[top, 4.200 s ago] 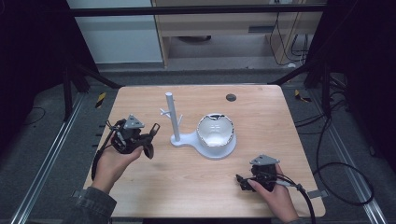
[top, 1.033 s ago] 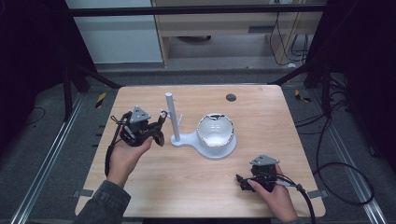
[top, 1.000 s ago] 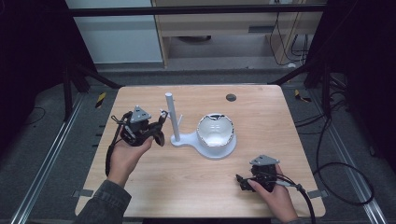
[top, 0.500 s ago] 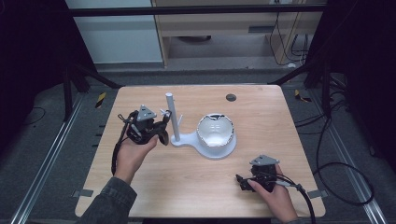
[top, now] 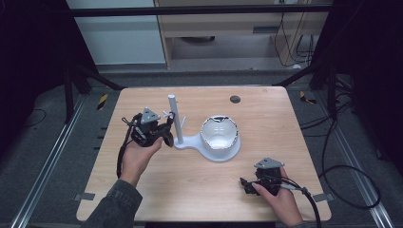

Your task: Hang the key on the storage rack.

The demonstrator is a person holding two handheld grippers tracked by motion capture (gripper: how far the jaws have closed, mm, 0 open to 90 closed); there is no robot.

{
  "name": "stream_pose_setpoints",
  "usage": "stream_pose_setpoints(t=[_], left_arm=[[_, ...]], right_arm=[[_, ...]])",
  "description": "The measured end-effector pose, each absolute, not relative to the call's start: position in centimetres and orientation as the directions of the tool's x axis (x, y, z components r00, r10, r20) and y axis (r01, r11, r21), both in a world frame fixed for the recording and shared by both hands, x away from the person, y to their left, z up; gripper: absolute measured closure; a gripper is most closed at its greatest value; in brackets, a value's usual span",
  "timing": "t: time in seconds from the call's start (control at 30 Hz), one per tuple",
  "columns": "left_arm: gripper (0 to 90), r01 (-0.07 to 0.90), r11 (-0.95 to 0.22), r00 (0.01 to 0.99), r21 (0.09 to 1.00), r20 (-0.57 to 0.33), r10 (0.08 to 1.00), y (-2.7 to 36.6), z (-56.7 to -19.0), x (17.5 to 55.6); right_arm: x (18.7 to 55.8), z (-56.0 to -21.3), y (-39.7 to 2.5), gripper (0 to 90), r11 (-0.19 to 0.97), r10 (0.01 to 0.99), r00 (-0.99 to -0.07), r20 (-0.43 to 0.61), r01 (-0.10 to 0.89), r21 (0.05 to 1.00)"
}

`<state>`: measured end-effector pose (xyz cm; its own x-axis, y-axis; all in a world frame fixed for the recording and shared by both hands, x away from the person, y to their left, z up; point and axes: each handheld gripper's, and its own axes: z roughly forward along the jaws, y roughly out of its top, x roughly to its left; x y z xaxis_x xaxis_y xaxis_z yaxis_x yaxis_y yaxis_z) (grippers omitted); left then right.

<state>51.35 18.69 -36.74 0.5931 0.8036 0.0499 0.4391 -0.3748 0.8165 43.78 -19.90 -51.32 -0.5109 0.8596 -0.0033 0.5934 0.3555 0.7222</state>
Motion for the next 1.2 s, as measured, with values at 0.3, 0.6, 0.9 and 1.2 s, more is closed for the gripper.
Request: stream_pose_setpoints(t=[0.3, 0.6, 0.9, 1.2], left_arm=[[80.3, 0.440, -0.359, 0.589, 0.823, 0.037, 0.807, 18.59, -36.98, 51.54], [80.2, 0.446, -0.343, 0.591, 0.827, 0.015, 0.806, 18.47, -37.15, 51.66], [79.2, 0.450, -0.330, 0.588, 0.830, 0.002, 0.809, 18.47, -37.29, 51.68], [72.2, 0.427, -0.338, 0.587, 0.839, 0.027, 0.809, 18.60, -36.86, 50.93]], right_arm=[[43.77, -51.32, -19.90, 0.4, 0.356, 0.859, -0.512, -0.003, 0.593, 0.722], [43.77, -51.33, -19.91, 0.4, 0.358, 0.859, -0.512, -0.005, 0.592, 0.722], [43.76, -51.32, -19.90, 0.5, 0.358, 0.859, -0.512, -0.005, 0.592, 0.722], [43.75, -51.33, -19.89, 0.4, 0.357, 0.859, -0.512, -0.004, 0.593, 0.722]])
